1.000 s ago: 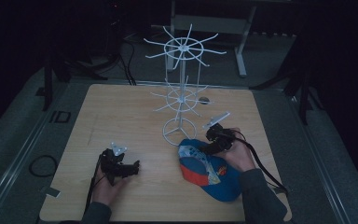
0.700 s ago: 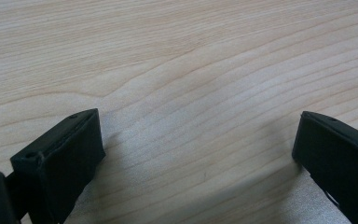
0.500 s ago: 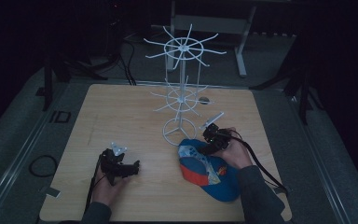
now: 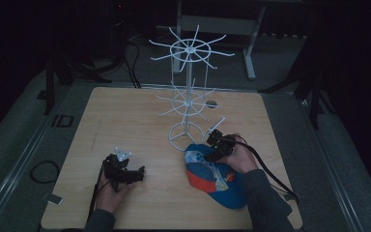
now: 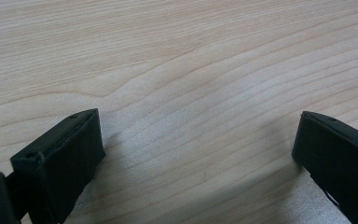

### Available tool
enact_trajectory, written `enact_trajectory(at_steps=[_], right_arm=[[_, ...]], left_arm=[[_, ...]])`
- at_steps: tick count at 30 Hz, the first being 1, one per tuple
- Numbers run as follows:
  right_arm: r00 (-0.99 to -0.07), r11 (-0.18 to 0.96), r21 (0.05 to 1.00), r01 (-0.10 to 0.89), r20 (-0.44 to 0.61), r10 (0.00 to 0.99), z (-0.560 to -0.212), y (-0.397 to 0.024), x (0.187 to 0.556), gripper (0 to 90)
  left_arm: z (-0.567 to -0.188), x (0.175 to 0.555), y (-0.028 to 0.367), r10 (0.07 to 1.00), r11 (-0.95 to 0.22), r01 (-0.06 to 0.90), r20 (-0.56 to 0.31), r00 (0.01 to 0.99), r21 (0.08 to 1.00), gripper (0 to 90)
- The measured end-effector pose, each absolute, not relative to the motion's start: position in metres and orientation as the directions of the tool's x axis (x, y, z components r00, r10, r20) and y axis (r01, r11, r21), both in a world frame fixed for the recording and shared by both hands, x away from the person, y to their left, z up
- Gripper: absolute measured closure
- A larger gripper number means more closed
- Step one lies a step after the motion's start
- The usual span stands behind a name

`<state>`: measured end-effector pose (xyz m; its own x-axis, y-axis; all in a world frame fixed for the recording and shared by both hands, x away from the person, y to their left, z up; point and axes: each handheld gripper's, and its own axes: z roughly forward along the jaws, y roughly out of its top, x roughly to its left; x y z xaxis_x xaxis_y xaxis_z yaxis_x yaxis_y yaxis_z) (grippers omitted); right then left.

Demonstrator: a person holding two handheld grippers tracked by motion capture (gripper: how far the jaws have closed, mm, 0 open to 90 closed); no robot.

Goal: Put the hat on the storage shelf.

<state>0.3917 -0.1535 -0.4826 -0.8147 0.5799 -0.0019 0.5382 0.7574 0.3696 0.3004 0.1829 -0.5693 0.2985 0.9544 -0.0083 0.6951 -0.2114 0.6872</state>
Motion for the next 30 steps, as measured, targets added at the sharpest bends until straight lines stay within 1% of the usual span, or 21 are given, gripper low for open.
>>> enact_trajectory(at_steps=[5, 9, 14, 17, 21, 30], right_arm=[[-0.821, 0.776, 0.335, 0.535, -0.010, 0.570, -0.489, -0.151, 0.394, 53.1], [-0.828, 0.783, 0.331, 0.527, -0.010, 0.561, -0.490, -0.150, 0.394, 62.9], [-0.837, 0.787, 0.351, 0.507, -0.018, 0.547, -0.488, -0.150, 0.392, 79.8], [-0.842, 0.787, 0.369, 0.494, -0.022, 0.539, -0.486, -0.151, 0.390, 84.9], [-0.843, 0.783, 0.389, 0.486, -0.028, 0.537, -0.480, -0.154, 0.386, 87.0], [-0.838, 0.755, 0.454, 0.473, -0.031, 0.544, -0.463, -0.163, 0.374, 87.7]], left_arm=[[-0.569, 0.300, 0.183, 0.955, -0.212, 0.695, -0.007, 0.298, 0.687, 2.2], [-0.569, 0.300, 0.183, 0.954, -0.213, 0.695, -0.007, 0.299, 0.687, 2.2], [-0.569, 0.300, 0.183, 0.954, -0.211, 0.695, -0.009, 0.298, 0.688, 2.2], [-0.569, 0.300, 0.183, 0.955, -0.212, 0.695, -0.007, 0.298, 0.688, 2.2], [-0.569, 0.300, 0.183, 0.955, -0.212, 0.695, -0.007, 0.298, 0.687, 2.2], [-0.569, 0.300, 0.183, 0.954, -0.214, 0.694, -0.006, 0.299, 0.687, 2.2]])
